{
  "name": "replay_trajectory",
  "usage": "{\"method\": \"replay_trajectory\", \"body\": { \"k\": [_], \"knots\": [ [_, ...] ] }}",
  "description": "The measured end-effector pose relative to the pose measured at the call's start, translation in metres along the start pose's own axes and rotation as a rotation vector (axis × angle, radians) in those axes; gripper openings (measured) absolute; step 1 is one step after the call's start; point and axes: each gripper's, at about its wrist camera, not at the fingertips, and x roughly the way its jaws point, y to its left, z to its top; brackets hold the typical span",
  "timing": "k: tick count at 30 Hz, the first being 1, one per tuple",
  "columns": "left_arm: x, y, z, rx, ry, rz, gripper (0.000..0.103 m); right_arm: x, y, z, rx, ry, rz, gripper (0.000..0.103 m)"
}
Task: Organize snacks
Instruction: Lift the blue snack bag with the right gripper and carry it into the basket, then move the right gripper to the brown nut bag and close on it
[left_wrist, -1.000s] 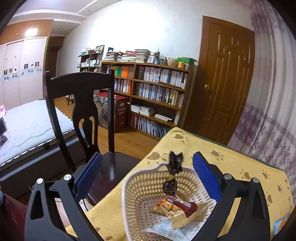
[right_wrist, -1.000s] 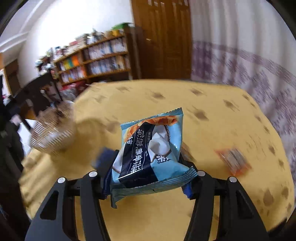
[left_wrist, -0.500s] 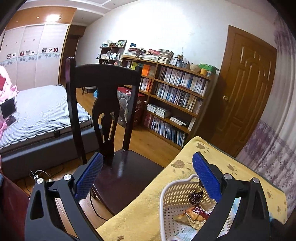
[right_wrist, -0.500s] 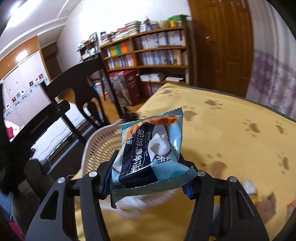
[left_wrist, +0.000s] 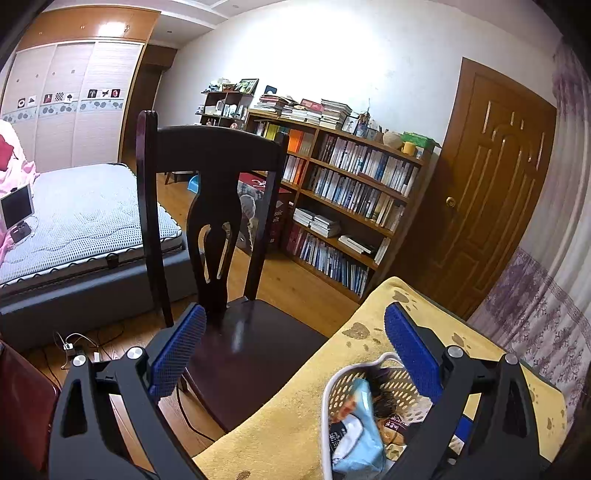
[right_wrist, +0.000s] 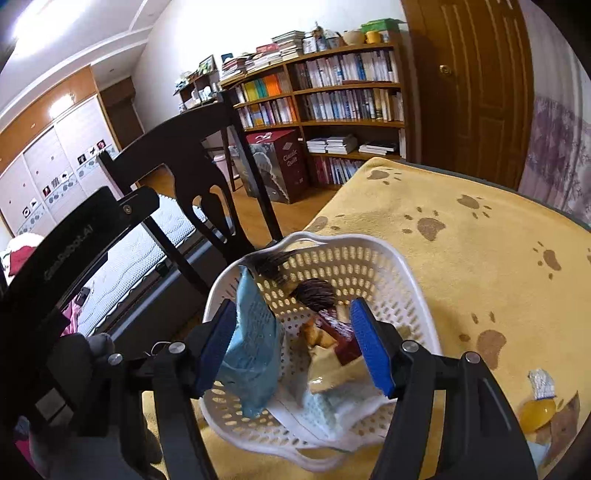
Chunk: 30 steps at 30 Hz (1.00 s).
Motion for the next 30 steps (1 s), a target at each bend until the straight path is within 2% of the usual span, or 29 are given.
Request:
{"method": "replay_trajectory", "body": {
  "k": [11, 23, 30],
  "knots": [
    [-0.015, -0.026, -0.008, 0.078, -0.018, -0.048, 0.099, -0.032, -0.039, -0.023, 0.040, -0.043, -0.108, 0.065],
    [-0.033, -0.075, -0.028, 0.202, -0.010, -0.161, 0.099, -0.090, -0.152, -0.058, 0.214, -0.075, -0.289, 0.065],
    [-0.040, -0.095, -0.036, 0.251, 0.004, -0.212, 0.099, -0.108, -0.212, -0.091, 0.302, -0.045, -0.383, 0.065]
  ]
}}
